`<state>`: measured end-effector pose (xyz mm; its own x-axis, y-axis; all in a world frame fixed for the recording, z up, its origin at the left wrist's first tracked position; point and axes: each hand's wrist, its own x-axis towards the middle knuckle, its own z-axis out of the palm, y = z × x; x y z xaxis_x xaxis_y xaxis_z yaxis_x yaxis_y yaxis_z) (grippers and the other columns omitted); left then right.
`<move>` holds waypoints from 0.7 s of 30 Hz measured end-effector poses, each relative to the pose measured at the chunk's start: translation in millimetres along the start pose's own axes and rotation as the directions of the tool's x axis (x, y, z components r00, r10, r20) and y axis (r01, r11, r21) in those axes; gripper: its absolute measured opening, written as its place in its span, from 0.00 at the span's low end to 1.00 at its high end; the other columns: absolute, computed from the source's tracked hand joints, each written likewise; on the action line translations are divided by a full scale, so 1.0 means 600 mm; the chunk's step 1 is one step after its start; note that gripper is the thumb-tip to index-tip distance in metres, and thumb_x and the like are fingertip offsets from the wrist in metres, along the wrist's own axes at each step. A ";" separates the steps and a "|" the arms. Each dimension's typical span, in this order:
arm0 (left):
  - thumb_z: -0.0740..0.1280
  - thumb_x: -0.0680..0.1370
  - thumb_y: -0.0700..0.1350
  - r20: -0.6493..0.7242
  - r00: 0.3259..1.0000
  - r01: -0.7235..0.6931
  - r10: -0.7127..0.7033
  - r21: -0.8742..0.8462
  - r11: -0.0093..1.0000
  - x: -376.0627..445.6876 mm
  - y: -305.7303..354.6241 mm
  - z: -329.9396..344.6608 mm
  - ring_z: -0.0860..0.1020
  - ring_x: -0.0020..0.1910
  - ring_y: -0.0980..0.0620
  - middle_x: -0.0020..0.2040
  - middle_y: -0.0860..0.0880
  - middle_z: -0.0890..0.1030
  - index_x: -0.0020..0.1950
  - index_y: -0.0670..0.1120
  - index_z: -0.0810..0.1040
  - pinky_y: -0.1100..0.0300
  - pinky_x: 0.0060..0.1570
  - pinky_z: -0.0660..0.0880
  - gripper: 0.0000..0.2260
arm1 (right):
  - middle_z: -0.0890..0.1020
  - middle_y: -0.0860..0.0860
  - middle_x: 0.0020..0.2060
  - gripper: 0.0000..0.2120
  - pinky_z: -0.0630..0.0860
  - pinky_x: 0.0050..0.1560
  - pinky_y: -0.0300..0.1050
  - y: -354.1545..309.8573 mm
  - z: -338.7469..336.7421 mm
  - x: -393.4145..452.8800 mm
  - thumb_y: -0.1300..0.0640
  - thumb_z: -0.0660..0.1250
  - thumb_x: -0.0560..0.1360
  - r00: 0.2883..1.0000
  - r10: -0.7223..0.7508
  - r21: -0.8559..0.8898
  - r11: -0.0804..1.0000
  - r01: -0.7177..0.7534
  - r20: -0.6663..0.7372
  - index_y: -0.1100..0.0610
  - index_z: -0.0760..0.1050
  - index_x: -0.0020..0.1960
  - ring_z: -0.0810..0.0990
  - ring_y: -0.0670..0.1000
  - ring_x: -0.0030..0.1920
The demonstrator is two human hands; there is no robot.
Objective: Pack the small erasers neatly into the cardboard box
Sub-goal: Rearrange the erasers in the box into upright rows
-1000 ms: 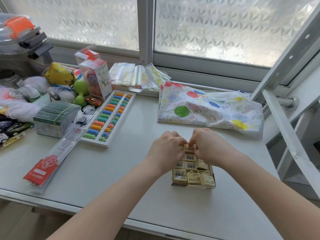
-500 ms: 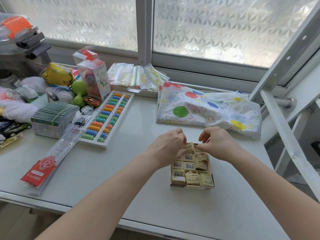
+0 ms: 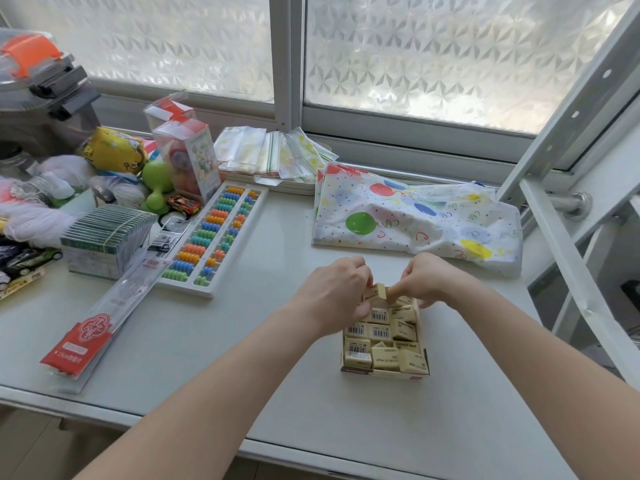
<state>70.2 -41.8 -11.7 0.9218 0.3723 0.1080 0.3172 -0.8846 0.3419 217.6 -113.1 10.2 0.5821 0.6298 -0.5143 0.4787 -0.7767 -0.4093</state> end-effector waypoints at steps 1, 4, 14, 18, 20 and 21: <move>0.65 0.75 0.48 0.009 1.000 0.000 0.000 0.019 1.000 0.004 0.003 -0.001 0.75 0.53 0.48 0.54 0.48 0.76 0.56 0.44 0.75 0.55 0.46 0.74 0.12 | 0.67 0.52 0.28 0.15 0.73 0.29 0.40 0.005 -0.004 0.000 0.58 0.77 0.61 1.000 -0.012 0.051 0.999 0.011 0.018 0.60 0.70 0.32 0.68 0.50 0.29; 0.66 0.73 0.47 0.046 0.999 0.003 -0.007 0.082 0.997 0.016 0.013 -0.005 0.75 0.53 0.47 0.53 0.47 0.77 0.54 0.43 0.76 0.54 0.46 0.73 0.12 | 0.69 0.53 0.30 0.12 0.74 0.29 0.38 0.020 -0.012 -0.001 0.60 0.77 0.63 0.997 -0.057 0.161 0.986 0.046 0.061 0.60 0.72 0.34 0.69 0.49 0.30; 0.68 0.72 0.47 0.064 0.998 -0.011 -0.002 0.208 0.978 0.036 0.041 -0.014 0.74 0.50 0.47 0.49 0.47 0.77 0.42 0.45 0.73 0.56 0.40 0.68 0.07 | 0.74 0.50 0.27 0.08 0.72 0.33 0.38 0.055 -0.004 0.003 0.62 0.75 0.66 0.976 -0.189 0.402 0.906 0.132 0.105 0.60 0.77 0.40 0.74 0.46 0.31; 0.64 0.75 0.47 0.034 0.999 -0.002 0.003 -0.021 1.000 0.030 0.032 0.006 0.75 0.54 0.47 0.52 0.48 0.78 0.53 0.47 0.79 0.54 0.45 0.72 0.10 | 0.77 0.49 0.28 0.06 0.71 0.32 0.36 0.067 0.002 0.003 0.61 0.74 0.67 0.964 -0.252 0.462 0.867 0.187 0.083 0.60 0.78 0.41 0.75 0.43 0.29; 0.65 0.75 0.47 0.017 0.999 0.034 -0.032 -0.100 0.994 0.027 0.028 0.012 0.75 0.55 0.48 0.53 0.48 0.79 0.55 0.48 0.81 0.54 0.48 0.73 0.11 | 0.77 0.48 0.27 0.06 0.71 0.32 0.35 0.072 0.005 0.004 0.61 0.74 0.67 0.960 -0.274 0.489 0.846 0.211 0.059 0.60 0.78 0.42 0.75 0.42 0.28; 0.66 0.74 0.48 0.012 0.998 0.057 -0.056 -0.131 0.990 0.028 0.026 0.013 0.76 0.54 0.48 0.53 0.49 0.79 0.55 0.48 0.81 0.55 0.49 0.74 0.12 | 0.77 0.48 0.28 0.07 0.71 0.31 0.35 0.075 0.006 0.004 0.61 0.74 0.67 0.958 -0.282 0.499 0.838 0.221 0.050 0.61 0.78 0.42 0.75 0.41 0.27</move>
<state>92.0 -51.5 -12.0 0.9053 0.4177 0.0776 0.3373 -0.8176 0.4666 238.2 -146.5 -12.1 0.3900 0.8223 -0.4144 0.2023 -0.5155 -0.8327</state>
